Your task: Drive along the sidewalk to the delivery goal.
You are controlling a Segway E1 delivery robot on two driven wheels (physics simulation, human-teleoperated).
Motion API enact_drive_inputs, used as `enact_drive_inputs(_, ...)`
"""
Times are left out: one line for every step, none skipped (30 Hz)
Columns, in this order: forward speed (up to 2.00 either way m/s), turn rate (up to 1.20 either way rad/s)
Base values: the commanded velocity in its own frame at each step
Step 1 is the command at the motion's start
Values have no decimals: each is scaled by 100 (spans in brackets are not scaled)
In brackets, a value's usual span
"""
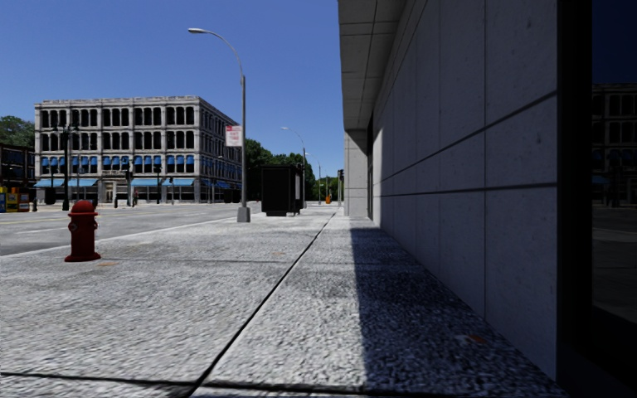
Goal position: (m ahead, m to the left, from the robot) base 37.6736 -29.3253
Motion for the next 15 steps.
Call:
enact_drive_inputs(200, 0)
enact_drive_inputs(200, 0)
enact_drive_inputs(200, 0)
enact_drive_inputs(200, 0)
enact_drive_inputs(200, 0)
enact_drive_inputs(200, 0)
enact_drive_inputs(200, 0)
enact_drive_inputs(200, 0)
enact_drive_inputs(200, 0)
enact_drive_inputs(200, 0)
enact_drive_inputs(200, 0)
enact_drive_inputs(200, 0)
enact_drive_inputs(200, 0)
enact_drive_inputs(200, 0)
enact_drive_inputs(200, 0)
